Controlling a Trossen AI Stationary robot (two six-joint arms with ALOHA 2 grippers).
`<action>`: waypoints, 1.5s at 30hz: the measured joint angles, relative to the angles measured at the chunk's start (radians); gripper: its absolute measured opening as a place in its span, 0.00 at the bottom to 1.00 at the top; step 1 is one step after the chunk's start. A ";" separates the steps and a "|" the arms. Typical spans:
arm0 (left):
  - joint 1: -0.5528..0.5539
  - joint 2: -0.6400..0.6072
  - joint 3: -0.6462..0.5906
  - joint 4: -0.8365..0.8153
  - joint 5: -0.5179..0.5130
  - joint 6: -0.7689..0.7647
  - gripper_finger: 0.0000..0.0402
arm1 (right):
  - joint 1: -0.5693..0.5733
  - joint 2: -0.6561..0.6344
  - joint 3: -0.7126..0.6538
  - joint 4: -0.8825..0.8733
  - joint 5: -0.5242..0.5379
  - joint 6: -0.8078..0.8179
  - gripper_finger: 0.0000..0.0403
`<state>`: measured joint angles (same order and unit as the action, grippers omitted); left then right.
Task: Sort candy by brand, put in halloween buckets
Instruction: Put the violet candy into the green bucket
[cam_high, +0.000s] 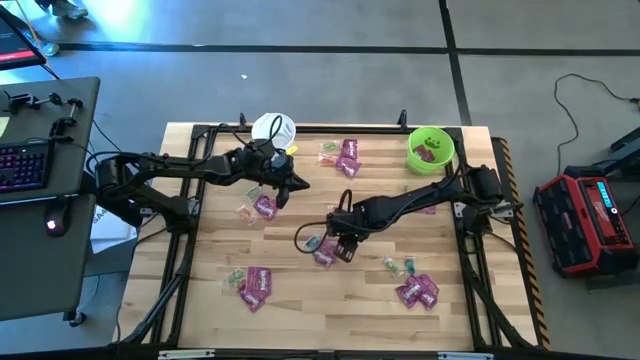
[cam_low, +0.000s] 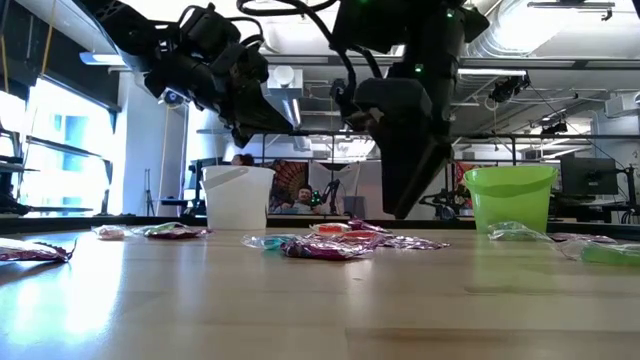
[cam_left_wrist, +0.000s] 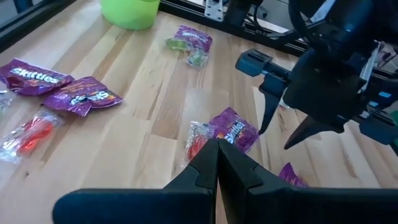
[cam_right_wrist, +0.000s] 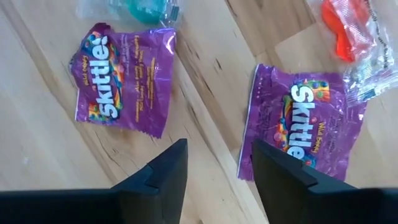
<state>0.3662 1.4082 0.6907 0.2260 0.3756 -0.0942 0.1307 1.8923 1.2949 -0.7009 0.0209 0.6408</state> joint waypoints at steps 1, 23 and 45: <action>0.000 0.000 0.000 0.000 0.000 0.005 0.00 | 0.000 0.000 0.000 0.004 -0.002 0.015 0.37; -0.010 0.000 0.000 -0.001 0.000 -0.007 0.00 | 0.000 -0.023 -0.199 0.247 -0.074 0.017 0.00; -0.015 0.000 0.000 0.004 -0.073 -0.009 0.00 | -0.051 -0.126 -0.214 0.019 0.070 0.136 0.55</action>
<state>0.3509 1.4082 0.6907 0.2298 0.3029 -0.1034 0.0800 1.7668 1.0813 -0.6818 0.0909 0.7768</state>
